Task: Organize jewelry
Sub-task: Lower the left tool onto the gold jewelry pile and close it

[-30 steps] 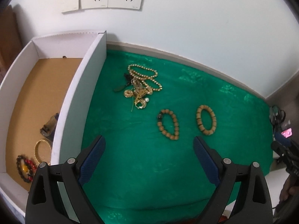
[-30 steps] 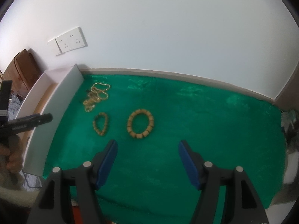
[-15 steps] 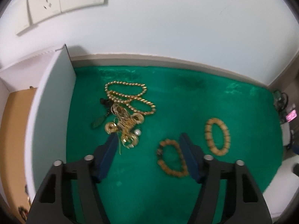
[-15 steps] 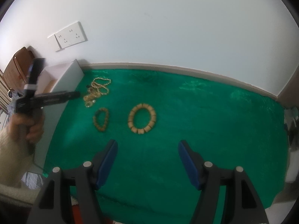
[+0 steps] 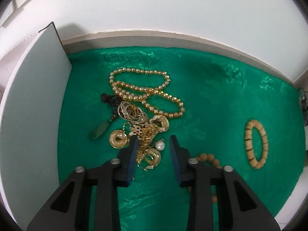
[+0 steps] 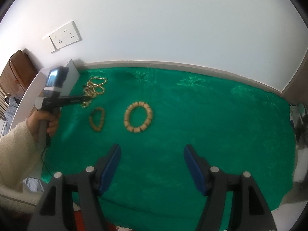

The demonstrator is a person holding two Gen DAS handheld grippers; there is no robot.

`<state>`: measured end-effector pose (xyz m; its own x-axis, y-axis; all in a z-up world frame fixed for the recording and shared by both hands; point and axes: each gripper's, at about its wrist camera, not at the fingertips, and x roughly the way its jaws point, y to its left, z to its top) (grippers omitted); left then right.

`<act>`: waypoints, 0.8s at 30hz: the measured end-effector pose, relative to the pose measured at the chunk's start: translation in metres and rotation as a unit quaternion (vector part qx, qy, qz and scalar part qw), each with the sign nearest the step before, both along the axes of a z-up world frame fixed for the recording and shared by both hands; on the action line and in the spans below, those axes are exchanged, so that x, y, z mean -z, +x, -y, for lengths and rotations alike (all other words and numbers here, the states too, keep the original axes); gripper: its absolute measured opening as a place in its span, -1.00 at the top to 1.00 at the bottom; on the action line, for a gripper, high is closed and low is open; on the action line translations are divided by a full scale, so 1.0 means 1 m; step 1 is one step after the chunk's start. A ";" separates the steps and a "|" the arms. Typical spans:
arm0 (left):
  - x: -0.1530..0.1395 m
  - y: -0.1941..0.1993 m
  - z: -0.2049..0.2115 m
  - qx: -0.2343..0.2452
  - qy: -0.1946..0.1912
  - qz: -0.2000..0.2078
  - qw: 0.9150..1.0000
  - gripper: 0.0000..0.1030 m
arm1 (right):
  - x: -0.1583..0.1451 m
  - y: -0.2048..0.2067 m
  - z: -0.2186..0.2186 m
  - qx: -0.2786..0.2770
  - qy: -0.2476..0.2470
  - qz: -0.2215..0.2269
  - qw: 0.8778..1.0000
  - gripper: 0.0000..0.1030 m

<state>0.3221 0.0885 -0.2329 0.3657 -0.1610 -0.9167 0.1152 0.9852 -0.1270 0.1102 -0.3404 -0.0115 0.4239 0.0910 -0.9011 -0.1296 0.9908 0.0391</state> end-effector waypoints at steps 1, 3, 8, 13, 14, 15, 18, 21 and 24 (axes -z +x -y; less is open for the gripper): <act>-0.002 -0.001 0.001 0.001 0.002 0.000 1.000 0.73 | 0.000 0.000 -0.001 -0.001 0.000 -0.001 1.000 -0.34; -0.002 -0.001 0.000 0.000 0.003 -0.004 1.000 0.92 | 0.000 0.000 -0.002 -0.004 -0.001 -0.002 1.000 -0.34; -0.019 -0.008 -0.005 -0.002 -0.014 0.003 1.000 0.99 | 0.000 0.003 -0.004 -0.008 0.001 -0.003 1.000 -0.34; -0.063 -0.025 -0.015 -0.010 -0.055 0.026 0.998 1.00 | 0.001 0.007 -0.003 -0.008 0.003 -0.003 1.000 -0.34; -0.068 -0.026 -0.016 -0.010 -0.062 0.027 0.998 1.00 | 0.001 0.008 -0.003 -0.008 0.004 -0.004 1.000 -0.34; -0.074 -0.028 -0.017 -0.011 -0.071 0.027 0.997 1.00 | 0.001 0.008 -0.003 -0.007 0.004 -0.004 1.000 -0.34; -0.085 -0.033 -0.020 -0.015 -0.089 0.022 0.996 1.00 | 0.002 0.010 -0.003 -0.009 0.006 -0.004 1.000 -0.34; -0.092 -0.042 -0.027 -0.025 -0.107 0.019 0.994 1.00 | 0.001 0.012 -0.006 -0.012 0.007 -0.003 1.000 -0.34; -0.096 -0.051 -0.027 -0.027 -0.113 0.021 0.993 1.00 | 0.001 0.013 -0.007 -0.015 0.007 -0.002 1.000 -0.34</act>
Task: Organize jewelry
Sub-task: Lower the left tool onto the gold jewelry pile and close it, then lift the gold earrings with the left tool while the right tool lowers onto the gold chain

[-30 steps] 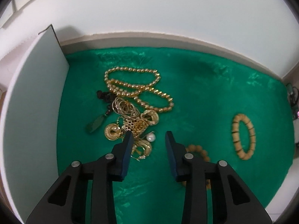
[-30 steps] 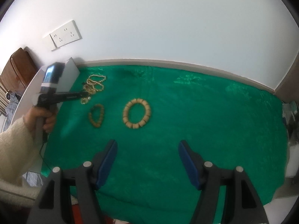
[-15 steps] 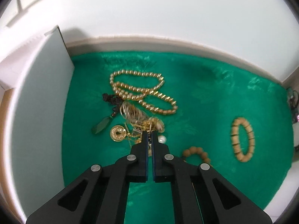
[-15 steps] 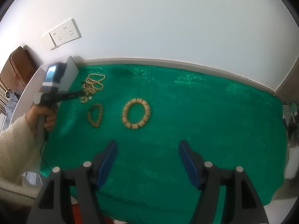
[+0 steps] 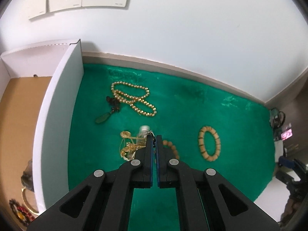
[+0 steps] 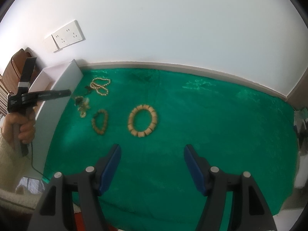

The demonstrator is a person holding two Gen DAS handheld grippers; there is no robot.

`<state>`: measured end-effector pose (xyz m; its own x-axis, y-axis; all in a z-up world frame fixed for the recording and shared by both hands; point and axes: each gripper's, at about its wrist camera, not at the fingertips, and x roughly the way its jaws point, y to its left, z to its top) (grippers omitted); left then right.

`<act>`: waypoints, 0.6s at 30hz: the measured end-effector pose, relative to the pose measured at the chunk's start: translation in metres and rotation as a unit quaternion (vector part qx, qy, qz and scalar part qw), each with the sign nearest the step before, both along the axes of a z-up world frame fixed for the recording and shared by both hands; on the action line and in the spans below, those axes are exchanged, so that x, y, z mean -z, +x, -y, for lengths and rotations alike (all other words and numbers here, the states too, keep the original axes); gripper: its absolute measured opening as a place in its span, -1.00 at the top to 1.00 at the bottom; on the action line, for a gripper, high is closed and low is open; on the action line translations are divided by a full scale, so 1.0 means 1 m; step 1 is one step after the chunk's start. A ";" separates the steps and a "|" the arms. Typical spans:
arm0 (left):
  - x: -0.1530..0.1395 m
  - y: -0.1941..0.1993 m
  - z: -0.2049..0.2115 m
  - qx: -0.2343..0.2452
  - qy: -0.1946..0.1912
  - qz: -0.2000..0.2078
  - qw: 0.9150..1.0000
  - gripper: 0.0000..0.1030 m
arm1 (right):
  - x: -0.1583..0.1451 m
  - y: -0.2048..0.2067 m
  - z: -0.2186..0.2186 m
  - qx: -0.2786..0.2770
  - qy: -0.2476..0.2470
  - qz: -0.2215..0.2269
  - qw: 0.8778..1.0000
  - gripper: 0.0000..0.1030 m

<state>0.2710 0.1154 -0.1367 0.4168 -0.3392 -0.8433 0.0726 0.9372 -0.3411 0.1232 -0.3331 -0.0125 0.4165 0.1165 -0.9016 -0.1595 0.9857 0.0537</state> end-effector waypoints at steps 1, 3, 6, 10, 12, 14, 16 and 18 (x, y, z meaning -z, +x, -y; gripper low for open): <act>-0.002 -0.001 -0.001 0.000 -0.004 -0.001 1.000 1.00 | 0.001 0.001 0.000 0.000 0.000 -0.002 1.000 -0.34; -0.007 -0.006 0.000 0.000 -0.018 0.000 1.000 1.00 | 0.003 0.002 0.000 0.000 0.002 -0.005 1.000 -0.34; -0.011 -0.012 0.008 0.014 -0.027 -0.001 1.000 1.00 | 0.006 0.003 -0.002 -0.002 0.003 -0.008 1.000 -0.34; -0.011 -0.024 0.038 0.056 -0.032 0.001 0.998 1.00 | 0.006 0.001 -0.005 -0.004 0.004 -0.006 1.000 -0.34; -0.007 -0.034 0.060 0.088 -0.027 0.005 0.996 0.99 | 0.007 0.000 -0.005 -0.002 0.005 -0.006 1.000 -0.34; 0.001 -0.042 0.080 0.118 -0.022 0.006 0.993 0.98 | 0.008 -0.002 -0.003 0.002 0.006 -0.007 1.000 -0.34; 0.012 -0.052 0.102 0.150 -0.023 0.004 0.988 0.87 | 0.009 -0.002 -0.002 0.006 0.007 -0.008 1.000 -0.34; 0.021 -0.058 0.110 0.172 -0.021 -0.014 0.985 0.39 | 0.010 -0.003 0.000 0.010 0.007 -0.008 1.000 -0.34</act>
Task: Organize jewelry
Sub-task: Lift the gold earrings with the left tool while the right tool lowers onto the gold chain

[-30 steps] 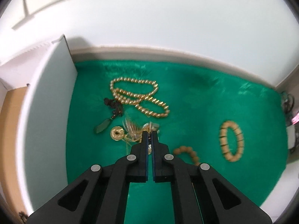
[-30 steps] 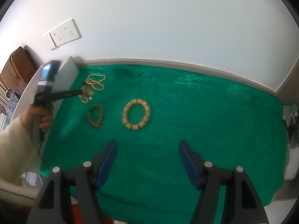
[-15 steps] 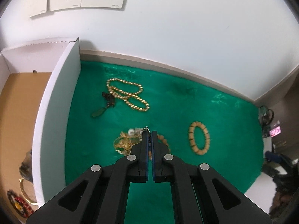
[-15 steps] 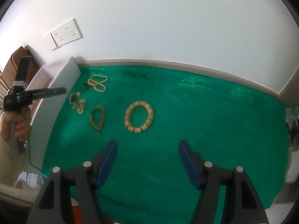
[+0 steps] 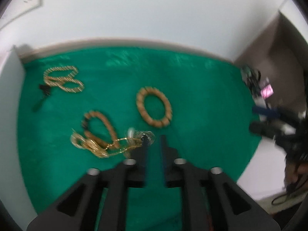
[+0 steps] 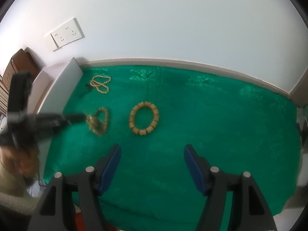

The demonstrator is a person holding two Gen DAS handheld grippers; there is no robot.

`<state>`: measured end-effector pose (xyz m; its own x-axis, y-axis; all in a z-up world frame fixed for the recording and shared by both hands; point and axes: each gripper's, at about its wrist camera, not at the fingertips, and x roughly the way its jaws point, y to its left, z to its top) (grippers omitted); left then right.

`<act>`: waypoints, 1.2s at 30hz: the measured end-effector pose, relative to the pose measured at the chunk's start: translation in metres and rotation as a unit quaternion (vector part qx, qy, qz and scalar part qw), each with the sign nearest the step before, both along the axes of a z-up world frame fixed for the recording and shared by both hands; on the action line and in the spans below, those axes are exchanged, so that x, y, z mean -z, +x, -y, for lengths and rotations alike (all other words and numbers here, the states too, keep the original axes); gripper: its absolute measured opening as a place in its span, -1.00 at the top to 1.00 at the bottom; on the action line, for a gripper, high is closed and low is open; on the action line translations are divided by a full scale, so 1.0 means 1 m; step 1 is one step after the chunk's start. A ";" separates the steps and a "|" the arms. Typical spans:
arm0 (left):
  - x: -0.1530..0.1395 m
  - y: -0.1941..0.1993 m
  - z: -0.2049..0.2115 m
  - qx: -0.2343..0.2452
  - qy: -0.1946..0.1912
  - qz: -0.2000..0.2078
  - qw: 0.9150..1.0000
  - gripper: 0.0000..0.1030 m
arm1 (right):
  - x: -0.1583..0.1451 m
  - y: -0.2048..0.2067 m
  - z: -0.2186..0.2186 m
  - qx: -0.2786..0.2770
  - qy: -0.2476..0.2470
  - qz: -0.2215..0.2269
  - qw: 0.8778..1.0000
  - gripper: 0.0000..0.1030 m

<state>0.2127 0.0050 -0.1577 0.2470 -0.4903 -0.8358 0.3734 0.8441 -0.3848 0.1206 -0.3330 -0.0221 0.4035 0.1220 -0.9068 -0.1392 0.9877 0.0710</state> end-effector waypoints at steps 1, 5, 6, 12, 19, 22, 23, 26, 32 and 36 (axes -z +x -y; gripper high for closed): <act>0.000 -0.004 -0.003 0.002 -0.003 -0.001 1.000 0.30 | -0.001 -0.001 0.001 0.002 0.000 0.001 1.000 -0.34; 0.000 -0.014 -0.043 -0.035 -0.011 -0.003 0.999 0.10 | -0.003 -0.007 0.008 0.012 -0.005 0.007 1.000 -0.34; 0.001 -0.015 -0.050 -0.048 -0.009 -0.006 0.999 0.08 | -0.001 -0.008 0.011 0.016 -0.005 0.005 1.000 -0.34; 0.022 -0.013 -0.085 -0.087 0.035 -0.020 0.995 -0.04 | 0.009 -0.009 0.017 0.026 -0.003 -0.012 1.000 -0.34; 0.056 0.005 -0.067 -0.088 0.085 -0.014 0.992 -0.12 | 0.009 -0.008 -0.001 -0.001 -0.004 -0.010 1.000 -0.34; 0.064 0.010 -0.057 -0.083 0.105 -0.010 0.991 -0.11 | 0.010 -0.010 -0.009 -0.013 -0.006 -0.010 1.000 -0.34; 0.067 0.011 -0.054 -0.079 0.109 -0.009 0.991 -0.11 | 0.010 -0.010 -0.009 -0.014 -0.006 -0.011 1.000 -0.34; 0.078 0.013 -0.043 -0.066 0.137 -0.007 0.988 0.18 | 0.014 -0.013 -0.007 -0.010 -0.006 -0.016 1.000 -0.34; 0.078 0.010 -0.045 -0.080 0.125 -0.014 0.989 0.62 | 0.016 -0.013 0.004 0.005 -0.007 -0.015 1.000 -0.34; 0.046 0.000 -0.066 -0.107 0.085 -0.005 0.991 0.62 | 0.019 -0.012 0.008 0.009 -0.003 -0.012 1.000 -0.34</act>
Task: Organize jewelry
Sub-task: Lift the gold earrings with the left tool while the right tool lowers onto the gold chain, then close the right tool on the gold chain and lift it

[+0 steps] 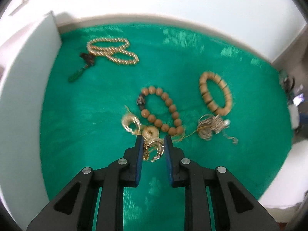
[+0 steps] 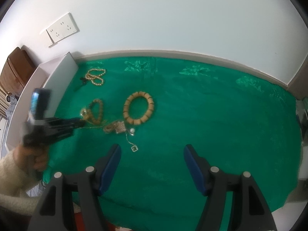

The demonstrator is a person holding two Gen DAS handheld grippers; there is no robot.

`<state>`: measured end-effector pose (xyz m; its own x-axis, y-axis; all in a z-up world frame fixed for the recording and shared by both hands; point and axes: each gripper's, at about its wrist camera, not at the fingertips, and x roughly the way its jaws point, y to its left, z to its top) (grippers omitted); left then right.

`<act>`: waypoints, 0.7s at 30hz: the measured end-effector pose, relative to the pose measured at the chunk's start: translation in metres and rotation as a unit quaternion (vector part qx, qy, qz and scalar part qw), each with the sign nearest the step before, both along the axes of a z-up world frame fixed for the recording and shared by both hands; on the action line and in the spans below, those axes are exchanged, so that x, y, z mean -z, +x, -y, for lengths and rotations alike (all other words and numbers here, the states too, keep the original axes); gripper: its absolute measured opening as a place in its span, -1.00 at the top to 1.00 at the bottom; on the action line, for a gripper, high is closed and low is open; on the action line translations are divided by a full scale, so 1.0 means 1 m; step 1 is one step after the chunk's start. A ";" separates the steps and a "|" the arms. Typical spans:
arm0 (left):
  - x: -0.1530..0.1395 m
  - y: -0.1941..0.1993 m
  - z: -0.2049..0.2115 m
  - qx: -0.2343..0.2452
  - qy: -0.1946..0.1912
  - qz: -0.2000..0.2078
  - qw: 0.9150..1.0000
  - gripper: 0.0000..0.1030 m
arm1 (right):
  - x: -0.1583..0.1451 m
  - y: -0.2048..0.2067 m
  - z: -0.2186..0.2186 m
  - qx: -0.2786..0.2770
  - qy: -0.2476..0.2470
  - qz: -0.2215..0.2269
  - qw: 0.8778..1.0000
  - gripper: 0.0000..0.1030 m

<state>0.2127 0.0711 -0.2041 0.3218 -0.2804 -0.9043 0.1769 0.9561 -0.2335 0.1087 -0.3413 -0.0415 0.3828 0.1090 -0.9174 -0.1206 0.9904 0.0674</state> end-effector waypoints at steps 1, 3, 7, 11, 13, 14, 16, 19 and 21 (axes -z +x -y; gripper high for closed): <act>-0.009 -0.003 -0.006 -0.006 -0.008 0.003 1.000 0.62 | 0.002 0.001 0.001 0.000 0.001 -0.001 1.000 -0.34; -0.025 -0.010 -0.019 -0.019 -0.025 0.007 0.999 0.62 | 0.011 0.005 0.000 -0.005 0.005 -0.006 1.000 -0.34; -0.048 -0.020 -0.030 -0.040 -0.040 0.018 0.998 0.62 | 0.039 0.017 -0.012 -0.041 0.052 -0.028 0.997 -0.34; -0.066 -0.029 -0.039 -0.059 -0.046 0.033 0.997 0.62 | 0.077 0.037 -0.029 -0.055 0.128 -0.084 0.987 -0.34; -0.076 -0.034 -0.047 -0.069 -0.045 0.040 0.996 0.62 | 0.090 0.046 -0.042 -0.055 0.134 -0.087 0.986 -0.34; -0.080 -0.036 -0.050 -0.071 -0.046 0.041 0.996 0.62 | 0.091 0.049 -0.048 -0.060 0.133 -0.085 0.986 -0.34; -0.086 -0.041 -0.056 -0.076 -0.046 0.046 0.995 0.62 | 0.088 0.055 -0.067 -0.105 0.139 -0.065 0.983 -0.34; -0.090 -0.045 -0.063 -0.082 -0.047 0.047 0.994 0.62 | 0.082 0.058 -0.096 -0.209 0.132 -0.041 0.968 -0.34; -0.091 -0.048 -0.068 -0.087 -0.046 0.046 0.994 0.62 | 0.083 0.060 -0.110 -0.267 0.112 -0.032 0.957 -0.34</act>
